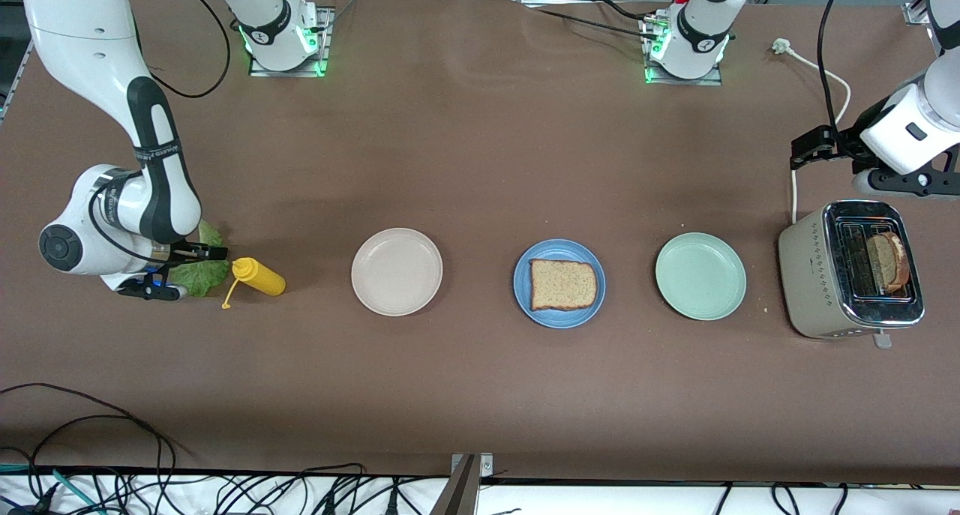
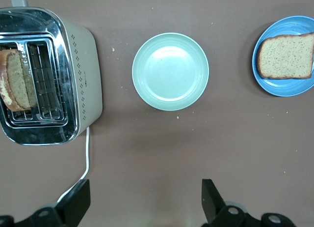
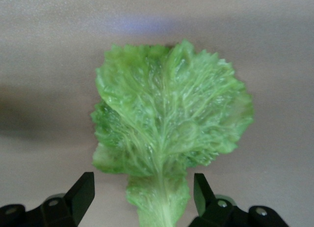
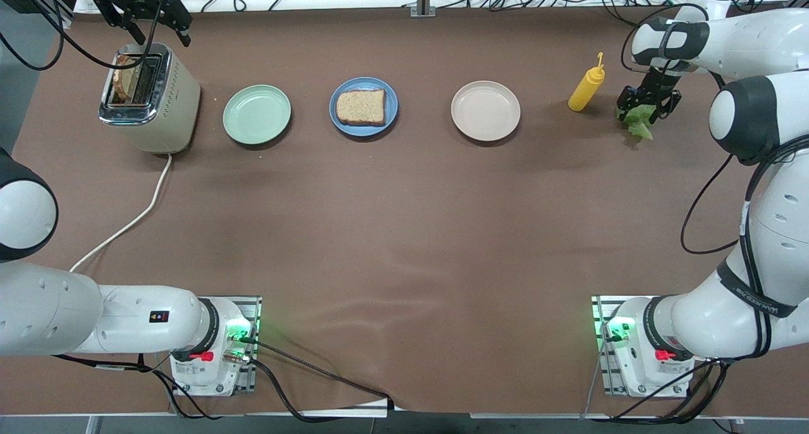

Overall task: Make sandwich in blue plate with both arms
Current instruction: 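Lift the lettuce leaf up with the right gripper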

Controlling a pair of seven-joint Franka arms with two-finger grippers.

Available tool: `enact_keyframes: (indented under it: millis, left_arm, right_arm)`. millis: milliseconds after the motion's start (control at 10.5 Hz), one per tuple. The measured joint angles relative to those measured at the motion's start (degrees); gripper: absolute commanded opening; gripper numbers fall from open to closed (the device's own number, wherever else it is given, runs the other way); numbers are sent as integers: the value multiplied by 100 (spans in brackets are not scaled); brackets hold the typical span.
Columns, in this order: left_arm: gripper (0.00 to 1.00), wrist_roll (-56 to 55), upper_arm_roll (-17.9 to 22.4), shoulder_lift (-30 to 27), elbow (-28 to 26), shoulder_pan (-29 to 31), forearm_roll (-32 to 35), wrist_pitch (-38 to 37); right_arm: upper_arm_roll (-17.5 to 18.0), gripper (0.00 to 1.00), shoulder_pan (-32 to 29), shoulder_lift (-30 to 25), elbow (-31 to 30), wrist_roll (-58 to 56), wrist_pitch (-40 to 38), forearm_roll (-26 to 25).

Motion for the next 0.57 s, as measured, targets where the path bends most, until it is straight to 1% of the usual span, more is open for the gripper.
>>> enact_keyframes:
  millis: [191,382,477,572]
  left_arm:
    - [100,-1,2,3,10,0,0,0]
    - [100,-6,33,6,87,31,4,-4]
    - [100,-6,63,6,187,67,5,-9]
    - [100,-6,94,5,298,110,6,-21]
  right_arm:
    - [0,45,-26,80,0,-197,29,224]
    - [0,11,-30,93,0,-270,41,238]
    - [0,0,-36,94,1,-362,48,242]
    - [-2,0,-53,94,3,-443,65,243]
